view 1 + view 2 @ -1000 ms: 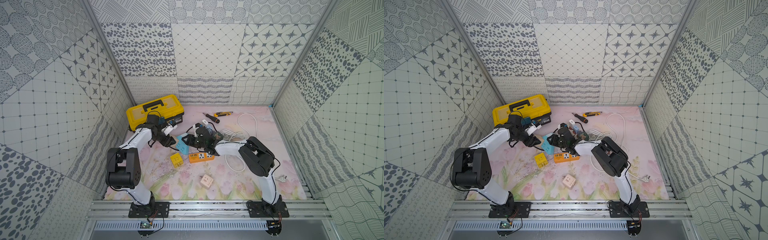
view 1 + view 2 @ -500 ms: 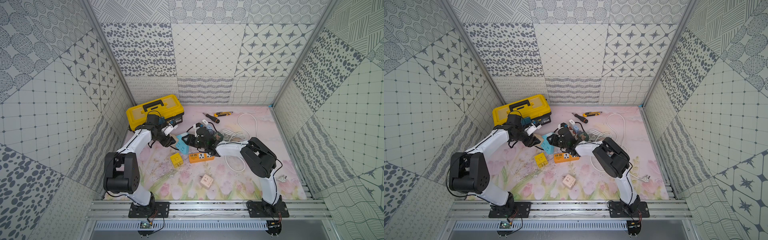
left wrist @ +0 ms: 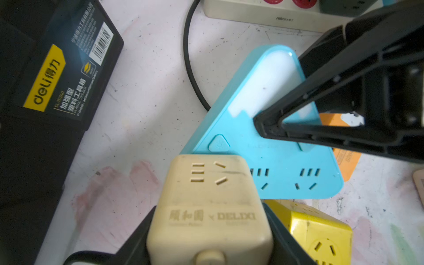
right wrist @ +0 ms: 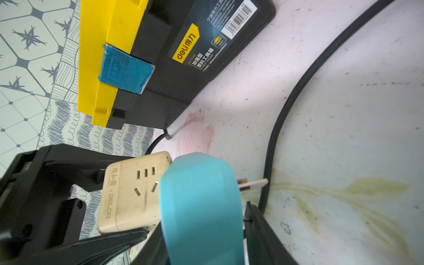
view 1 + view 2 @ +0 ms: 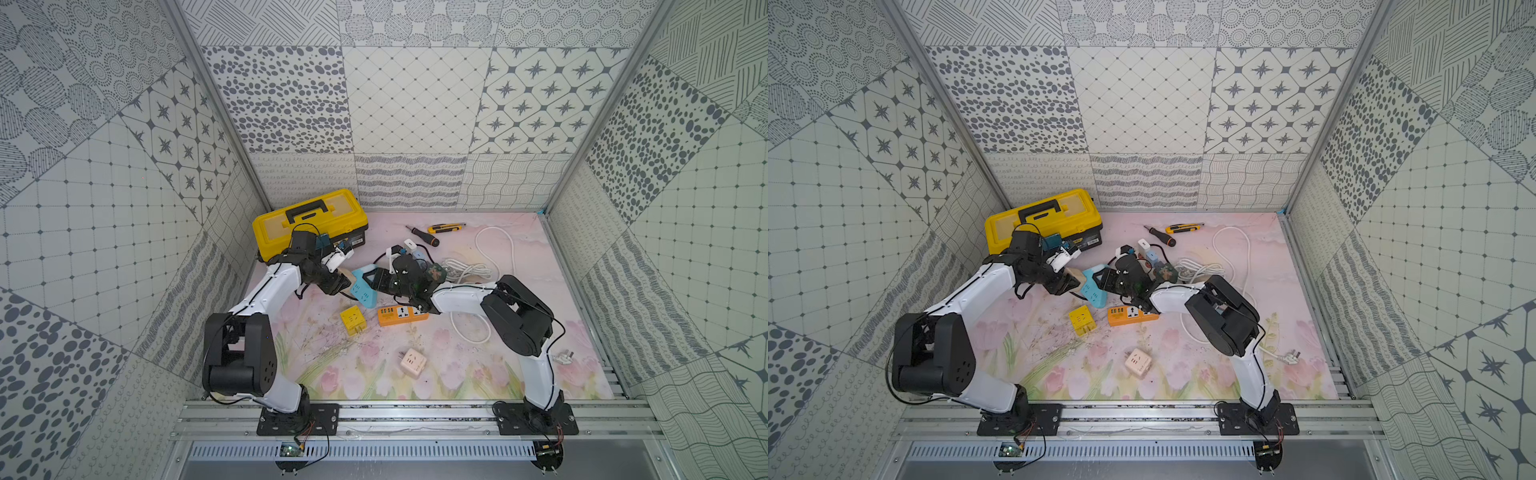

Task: Pull the plug off the socket
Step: Remove the plug from the socket.

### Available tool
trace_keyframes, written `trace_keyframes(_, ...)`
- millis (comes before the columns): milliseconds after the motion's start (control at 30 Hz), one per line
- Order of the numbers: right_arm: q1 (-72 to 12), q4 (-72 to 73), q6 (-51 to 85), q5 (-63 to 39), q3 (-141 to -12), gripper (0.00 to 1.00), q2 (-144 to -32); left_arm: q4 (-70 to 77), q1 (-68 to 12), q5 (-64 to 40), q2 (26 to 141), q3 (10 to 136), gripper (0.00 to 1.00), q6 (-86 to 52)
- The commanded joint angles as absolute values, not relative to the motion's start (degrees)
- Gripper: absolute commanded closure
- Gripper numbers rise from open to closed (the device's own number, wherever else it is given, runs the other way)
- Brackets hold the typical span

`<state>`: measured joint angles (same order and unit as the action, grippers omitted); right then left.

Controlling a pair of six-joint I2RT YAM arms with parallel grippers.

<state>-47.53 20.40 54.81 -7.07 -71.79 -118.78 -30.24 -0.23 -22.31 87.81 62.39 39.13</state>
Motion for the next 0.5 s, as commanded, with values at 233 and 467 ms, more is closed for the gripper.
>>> trace_keyframes(233, -46.1, 4.9, 53.8, 3.0, -69.8, 1.0, -123.5, -33.1, 1.5, -48.6, 87.6, 66.7, 1.0, 35.5)
trace_keyframes(467, -46.0, 4.3, 53.8, 3.9, -70.4, 1.0, -123.0, -33.8, -5.6, -35.6, 83.9, 62.5, 1.0, 49.5)
